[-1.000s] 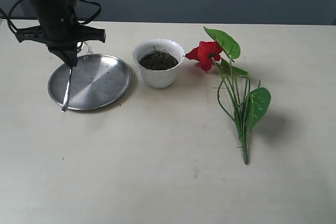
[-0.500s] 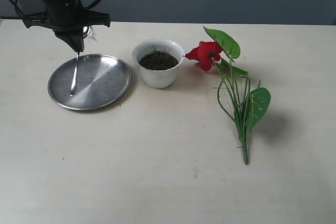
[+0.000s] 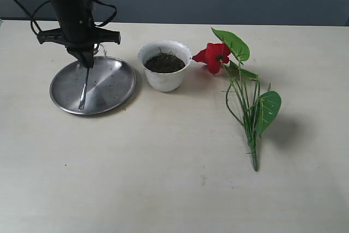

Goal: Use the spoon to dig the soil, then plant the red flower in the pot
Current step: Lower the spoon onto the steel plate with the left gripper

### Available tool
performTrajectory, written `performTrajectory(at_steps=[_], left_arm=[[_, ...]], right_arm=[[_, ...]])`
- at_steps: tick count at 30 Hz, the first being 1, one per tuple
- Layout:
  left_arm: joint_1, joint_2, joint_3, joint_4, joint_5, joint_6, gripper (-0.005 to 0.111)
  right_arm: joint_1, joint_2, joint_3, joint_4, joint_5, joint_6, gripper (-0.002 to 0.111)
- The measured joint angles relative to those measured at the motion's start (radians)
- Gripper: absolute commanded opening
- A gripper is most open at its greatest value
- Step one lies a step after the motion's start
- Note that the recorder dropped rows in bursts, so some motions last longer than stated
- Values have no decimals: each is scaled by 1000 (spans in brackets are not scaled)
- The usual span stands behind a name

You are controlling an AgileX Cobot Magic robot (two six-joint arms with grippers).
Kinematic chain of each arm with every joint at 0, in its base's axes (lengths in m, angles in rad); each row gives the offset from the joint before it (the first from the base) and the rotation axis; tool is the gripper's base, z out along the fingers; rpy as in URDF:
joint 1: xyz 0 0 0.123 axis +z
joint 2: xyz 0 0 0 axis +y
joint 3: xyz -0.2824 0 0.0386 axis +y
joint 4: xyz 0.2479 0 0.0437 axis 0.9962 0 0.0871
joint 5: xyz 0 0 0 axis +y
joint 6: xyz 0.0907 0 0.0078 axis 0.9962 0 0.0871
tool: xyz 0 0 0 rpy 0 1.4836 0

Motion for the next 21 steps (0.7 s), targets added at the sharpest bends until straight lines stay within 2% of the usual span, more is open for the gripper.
performTrajectory(at_steps=[21], left_arm=[[0,84,-3,-8,-31,18,0]], right_arm=[[0,0,0,0,0,0,0]])
